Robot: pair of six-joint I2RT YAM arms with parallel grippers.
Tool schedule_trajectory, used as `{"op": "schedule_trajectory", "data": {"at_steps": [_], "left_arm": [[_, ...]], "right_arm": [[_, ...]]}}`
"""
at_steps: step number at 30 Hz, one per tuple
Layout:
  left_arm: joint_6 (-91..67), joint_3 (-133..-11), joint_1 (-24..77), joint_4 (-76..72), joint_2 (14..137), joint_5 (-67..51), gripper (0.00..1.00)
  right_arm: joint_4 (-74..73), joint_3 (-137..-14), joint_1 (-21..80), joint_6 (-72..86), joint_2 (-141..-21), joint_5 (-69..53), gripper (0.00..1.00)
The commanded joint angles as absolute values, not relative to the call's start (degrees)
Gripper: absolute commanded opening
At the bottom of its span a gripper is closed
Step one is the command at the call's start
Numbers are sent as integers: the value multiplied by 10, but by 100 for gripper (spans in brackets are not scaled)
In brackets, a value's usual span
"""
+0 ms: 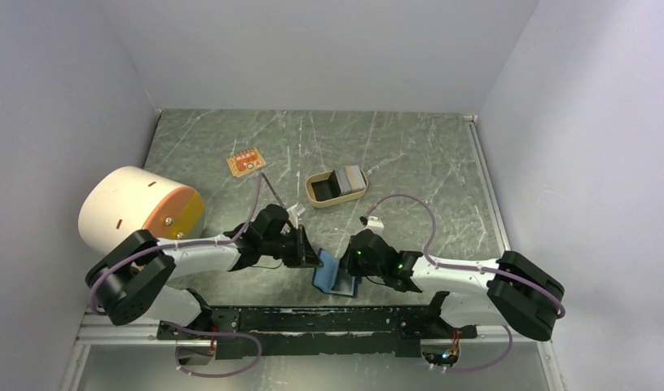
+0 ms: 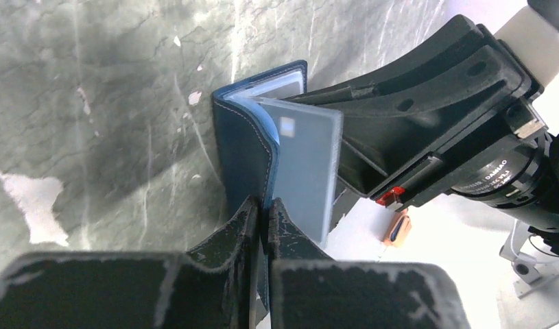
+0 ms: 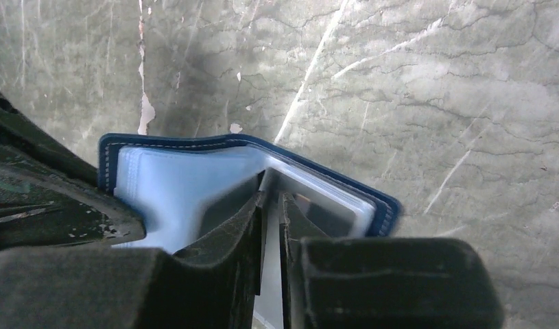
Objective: Put the credit cards into the card holder
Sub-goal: Turn over the card slot in the card holder.
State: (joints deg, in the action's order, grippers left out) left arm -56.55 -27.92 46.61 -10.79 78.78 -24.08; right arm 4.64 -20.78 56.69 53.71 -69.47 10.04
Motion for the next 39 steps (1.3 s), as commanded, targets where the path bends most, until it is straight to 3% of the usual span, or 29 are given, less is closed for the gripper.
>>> {"op": "schedule_trajectory", "data": {"at_steps": [1,14,22,30,39], "left_arm": [[-579,-267,470,-198,827,-284,9],[-544,-292,469,-74,776,-210,9],[-527,-333,470,49,700,-155,9],[-540,-329,472,0,734,-202,9],[-548,-314,474,-104,780,-256,9]], "right_arm": [[29,-195,566,536,-687,112,18],[-126,-236,545,529,-570,185,34],[-69,-236,546,517,-617,115,24],[10,-230,554,522,-718,85,20],[32,-224,556,526,-747,83,20]]}}
